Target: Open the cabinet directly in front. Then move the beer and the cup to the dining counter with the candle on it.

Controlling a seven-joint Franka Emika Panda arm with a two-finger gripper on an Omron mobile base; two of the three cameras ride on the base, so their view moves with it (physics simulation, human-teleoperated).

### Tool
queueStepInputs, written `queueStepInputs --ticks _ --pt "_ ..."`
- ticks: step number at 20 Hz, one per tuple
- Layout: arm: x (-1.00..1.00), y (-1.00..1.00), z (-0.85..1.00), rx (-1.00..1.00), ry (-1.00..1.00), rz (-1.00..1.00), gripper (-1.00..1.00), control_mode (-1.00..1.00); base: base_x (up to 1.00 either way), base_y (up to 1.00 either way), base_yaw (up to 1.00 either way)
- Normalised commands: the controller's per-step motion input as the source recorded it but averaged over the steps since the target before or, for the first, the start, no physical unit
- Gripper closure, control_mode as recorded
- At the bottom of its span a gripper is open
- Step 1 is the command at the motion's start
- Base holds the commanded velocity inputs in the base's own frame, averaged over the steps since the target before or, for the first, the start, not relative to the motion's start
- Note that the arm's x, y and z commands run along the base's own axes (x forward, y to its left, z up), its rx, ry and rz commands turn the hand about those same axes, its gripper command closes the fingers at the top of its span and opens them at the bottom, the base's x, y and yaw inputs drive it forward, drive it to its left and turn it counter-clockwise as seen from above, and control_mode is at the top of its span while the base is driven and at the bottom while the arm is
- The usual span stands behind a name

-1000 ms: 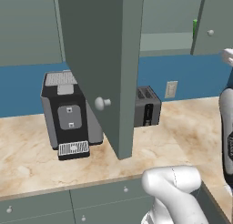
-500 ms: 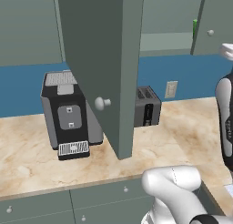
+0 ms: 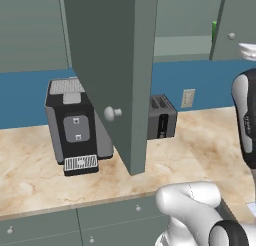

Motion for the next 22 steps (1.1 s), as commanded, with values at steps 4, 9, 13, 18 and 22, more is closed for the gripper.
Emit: queueStepInputs --ticks 4,9,13,18,22 --pt "0.44 -0.07 0.0 0.0 0.02 0.02 -1.0 -1.0 0.0 0.0 0.0" --pt "0.51 -0.15 0.0 0.01 0.0 0.03 -1.0 -1.0 0.0 0.0 0.0" --pt "0.51 -0.27 0.0 0.01 0.0 0.04 -1.0 -1.0 0.0 0.0 0.0" --pt "0.56 -0.2 0.0 0.02 0.0 0.04 -1.0 -1.0 0.0 0.0 0.0" --pt "0.6 -0.14 -0.06 0.06 0.0 0.04 -1.0 -1.0 0.0 0.0 0.0"
